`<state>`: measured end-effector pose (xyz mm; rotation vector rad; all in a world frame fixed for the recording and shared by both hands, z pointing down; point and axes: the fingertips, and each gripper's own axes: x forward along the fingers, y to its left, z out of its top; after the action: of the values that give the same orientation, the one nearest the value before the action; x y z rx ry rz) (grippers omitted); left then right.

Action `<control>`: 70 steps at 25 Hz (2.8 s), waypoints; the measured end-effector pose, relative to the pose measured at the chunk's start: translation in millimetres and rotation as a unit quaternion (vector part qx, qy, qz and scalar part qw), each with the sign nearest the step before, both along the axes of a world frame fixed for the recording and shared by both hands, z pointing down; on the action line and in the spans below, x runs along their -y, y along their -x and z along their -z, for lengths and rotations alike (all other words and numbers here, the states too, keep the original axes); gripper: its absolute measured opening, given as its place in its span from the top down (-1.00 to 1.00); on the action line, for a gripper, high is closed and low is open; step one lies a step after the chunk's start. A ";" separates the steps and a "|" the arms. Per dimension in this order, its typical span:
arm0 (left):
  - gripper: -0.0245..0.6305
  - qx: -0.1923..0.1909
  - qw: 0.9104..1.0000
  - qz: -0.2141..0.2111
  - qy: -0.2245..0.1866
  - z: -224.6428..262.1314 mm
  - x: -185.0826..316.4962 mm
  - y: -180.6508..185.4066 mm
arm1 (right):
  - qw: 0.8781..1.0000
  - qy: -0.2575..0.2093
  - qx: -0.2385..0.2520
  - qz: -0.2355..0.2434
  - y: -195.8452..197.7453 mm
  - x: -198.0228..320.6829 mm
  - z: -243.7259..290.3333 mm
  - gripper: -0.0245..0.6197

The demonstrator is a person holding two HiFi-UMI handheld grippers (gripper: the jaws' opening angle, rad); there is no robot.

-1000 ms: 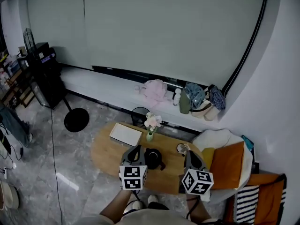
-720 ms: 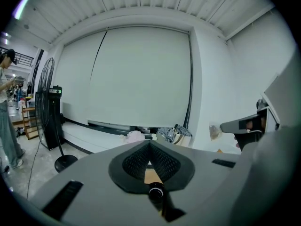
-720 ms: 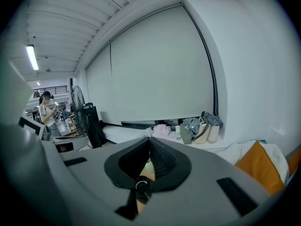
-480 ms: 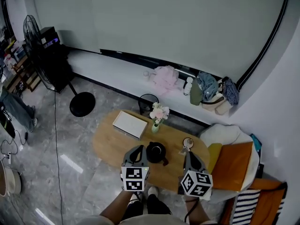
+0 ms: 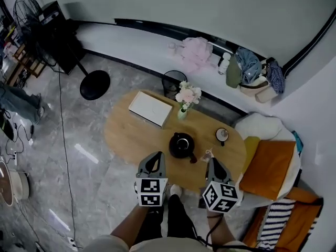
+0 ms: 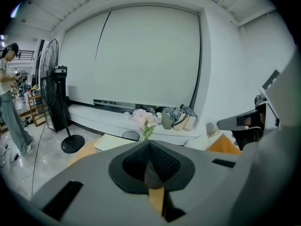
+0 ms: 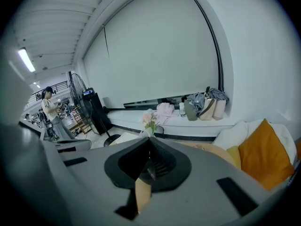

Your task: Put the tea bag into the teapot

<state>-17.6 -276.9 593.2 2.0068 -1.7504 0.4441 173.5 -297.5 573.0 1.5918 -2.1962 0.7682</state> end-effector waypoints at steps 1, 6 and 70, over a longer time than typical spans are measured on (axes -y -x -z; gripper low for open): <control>0.90 0.000 1.000 0.002 0.007 -7.1 -2.9 1.1 | 1.000 0.006 -0.001 0.003 1.9 -3.1 -6.2 0.82; 0.90 -0.003 1.000 0.010 0.026 -31.4 -11.8 5.9 | 0.999 0.031 -0.006 0.012 8.3 -14.6 -30.6 0.82; 0.90 -0.004 0.994 0.090 0.069 -86.7 -10.6 70.1 | 0.991 0.084 0.001 0.103 82.9 31.3 -93.4 0.57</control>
<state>-87.7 -266.3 679.9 1.7370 -1.8226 0.4824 90.6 -328.8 666.4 1.2622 -2.1887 0.8664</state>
